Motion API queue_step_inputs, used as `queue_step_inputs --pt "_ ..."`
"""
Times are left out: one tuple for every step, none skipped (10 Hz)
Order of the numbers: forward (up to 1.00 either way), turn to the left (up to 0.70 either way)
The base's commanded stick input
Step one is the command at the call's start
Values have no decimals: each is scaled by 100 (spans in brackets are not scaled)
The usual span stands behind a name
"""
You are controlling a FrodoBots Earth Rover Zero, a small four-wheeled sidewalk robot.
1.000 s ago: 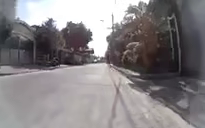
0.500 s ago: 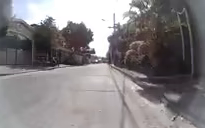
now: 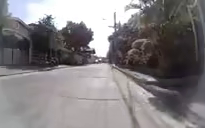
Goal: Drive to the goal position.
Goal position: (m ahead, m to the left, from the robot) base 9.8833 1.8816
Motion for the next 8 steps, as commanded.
queue_step_inputs --pt "100 0" --pt "100 0" --pt "100 0" --pt "100 0" --pt "100 0" --pt "100 0" --pt "100 0" --pt "100 0"
